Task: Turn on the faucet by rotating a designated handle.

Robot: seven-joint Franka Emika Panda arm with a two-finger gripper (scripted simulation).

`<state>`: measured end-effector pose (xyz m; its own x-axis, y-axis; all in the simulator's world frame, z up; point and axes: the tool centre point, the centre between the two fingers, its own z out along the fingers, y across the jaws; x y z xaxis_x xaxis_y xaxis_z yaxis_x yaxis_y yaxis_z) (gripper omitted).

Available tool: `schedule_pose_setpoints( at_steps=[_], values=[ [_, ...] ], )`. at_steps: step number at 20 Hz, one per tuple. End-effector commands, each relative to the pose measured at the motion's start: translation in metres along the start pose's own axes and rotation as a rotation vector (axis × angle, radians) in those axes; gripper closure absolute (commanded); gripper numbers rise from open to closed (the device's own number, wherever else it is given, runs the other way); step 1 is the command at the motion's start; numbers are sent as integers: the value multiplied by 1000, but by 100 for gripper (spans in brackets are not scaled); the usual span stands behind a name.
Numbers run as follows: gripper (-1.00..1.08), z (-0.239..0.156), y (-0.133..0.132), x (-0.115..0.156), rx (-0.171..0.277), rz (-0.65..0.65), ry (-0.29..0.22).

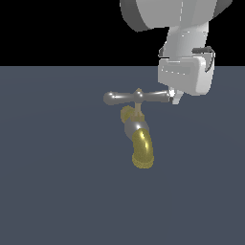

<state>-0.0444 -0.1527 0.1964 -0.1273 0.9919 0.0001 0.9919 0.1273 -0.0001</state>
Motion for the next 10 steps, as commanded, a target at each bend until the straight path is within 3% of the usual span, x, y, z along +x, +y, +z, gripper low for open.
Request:
schedule_pose_setpoints(
  at_steps=[1,10],
  values=[
    [108,0,7,-1,0,0,0],
    [108,0,32,-4,0,-1,0]
  ],
)
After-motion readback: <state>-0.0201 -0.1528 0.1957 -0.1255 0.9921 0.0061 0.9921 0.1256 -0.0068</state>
